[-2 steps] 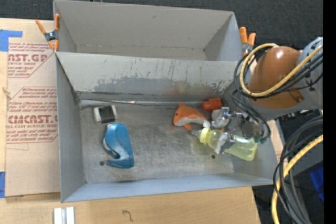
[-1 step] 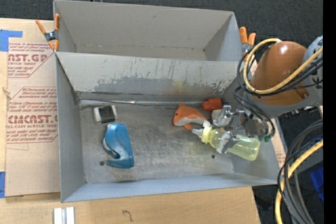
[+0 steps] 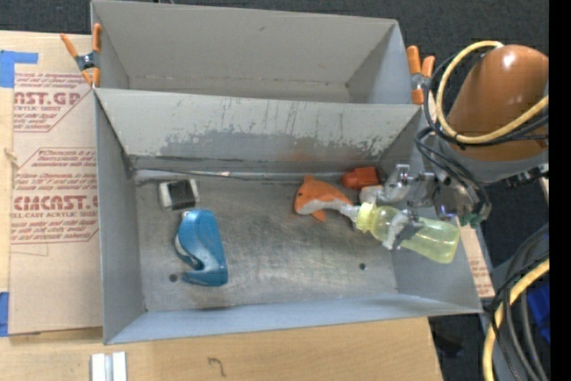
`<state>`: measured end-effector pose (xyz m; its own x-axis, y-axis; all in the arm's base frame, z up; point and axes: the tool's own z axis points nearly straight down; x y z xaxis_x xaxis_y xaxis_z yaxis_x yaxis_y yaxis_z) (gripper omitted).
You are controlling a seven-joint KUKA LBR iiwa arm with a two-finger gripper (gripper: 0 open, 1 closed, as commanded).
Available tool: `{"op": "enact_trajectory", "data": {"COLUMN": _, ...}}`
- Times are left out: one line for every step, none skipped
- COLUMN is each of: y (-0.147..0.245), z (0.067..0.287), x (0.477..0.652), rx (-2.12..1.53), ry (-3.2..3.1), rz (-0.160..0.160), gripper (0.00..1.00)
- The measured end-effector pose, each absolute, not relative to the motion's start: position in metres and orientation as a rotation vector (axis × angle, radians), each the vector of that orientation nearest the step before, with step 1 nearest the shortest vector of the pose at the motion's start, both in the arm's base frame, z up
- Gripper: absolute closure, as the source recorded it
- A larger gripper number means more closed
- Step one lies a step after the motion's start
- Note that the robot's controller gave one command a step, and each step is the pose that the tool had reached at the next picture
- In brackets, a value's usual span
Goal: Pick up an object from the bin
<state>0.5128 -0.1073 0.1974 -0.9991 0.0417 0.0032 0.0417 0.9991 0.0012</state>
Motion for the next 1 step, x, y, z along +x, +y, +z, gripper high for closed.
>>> {"op": "enact_trajectory", "data": {"y": -0.1044, "z": 0.2371, "x": 0.513, "rx": 0.022, "ry": -3.143, "rz": 0.0, "gripper": 1.0}}
